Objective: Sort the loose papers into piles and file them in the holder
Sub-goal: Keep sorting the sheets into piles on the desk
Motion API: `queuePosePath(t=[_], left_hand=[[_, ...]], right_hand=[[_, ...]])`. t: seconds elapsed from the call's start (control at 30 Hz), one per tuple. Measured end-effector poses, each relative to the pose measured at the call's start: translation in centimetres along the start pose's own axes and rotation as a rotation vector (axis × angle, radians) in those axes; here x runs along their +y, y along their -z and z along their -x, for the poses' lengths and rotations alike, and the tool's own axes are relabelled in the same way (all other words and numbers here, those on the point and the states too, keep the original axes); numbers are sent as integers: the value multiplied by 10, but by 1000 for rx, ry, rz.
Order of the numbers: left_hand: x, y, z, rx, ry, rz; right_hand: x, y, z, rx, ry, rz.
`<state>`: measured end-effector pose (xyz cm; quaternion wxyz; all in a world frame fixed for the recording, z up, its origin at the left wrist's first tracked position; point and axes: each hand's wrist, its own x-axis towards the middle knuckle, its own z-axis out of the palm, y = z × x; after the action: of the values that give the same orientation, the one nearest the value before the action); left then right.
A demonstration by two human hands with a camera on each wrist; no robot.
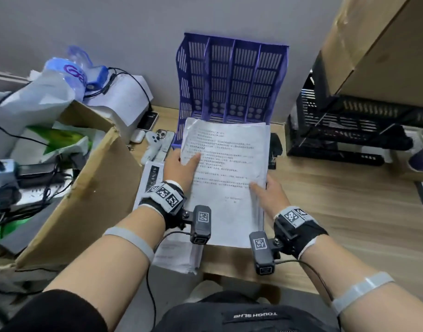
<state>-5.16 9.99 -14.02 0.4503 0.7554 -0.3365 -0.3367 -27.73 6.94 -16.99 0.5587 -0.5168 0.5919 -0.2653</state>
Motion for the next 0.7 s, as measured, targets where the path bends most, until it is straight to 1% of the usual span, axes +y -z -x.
queuePosePath(t=[0.1,0.17,0.23,0.3,0.33,0.4,0.43,0.5,0.57,0.7], left_hand=[[-23,38,-15,40,142,-214],[-43,58,-17,25,250,-348],[-69,73,-15,-6,365,-482],[-99,80,-13,-77,441,-553],[-114,81,-13,-117,459,-573],[-150,79,-18,-133,480,-576],[-160,78,-18,-132,487,-569],[-167,78,-15,-131,502,-561],[-171,79,-12,-150,502,-570],[-147,82,6,-211,492,-618]], right_hand=[[11,-50,-3,-191,-75,43],[24,-78,-4,-286,-183,140],[36,-97,-3,-331,-311,293],[50,-111,-2,-357,-393,332],[55,-116,0,-358,-414,314],[64,-126,1,-322,-457,236],[65,-129,1,-304,-458,200],[67,-133,-2,-273,-442,166],[60,-133,-4,-265,-468,186],[47,-134,-8,-345,-542,346]])
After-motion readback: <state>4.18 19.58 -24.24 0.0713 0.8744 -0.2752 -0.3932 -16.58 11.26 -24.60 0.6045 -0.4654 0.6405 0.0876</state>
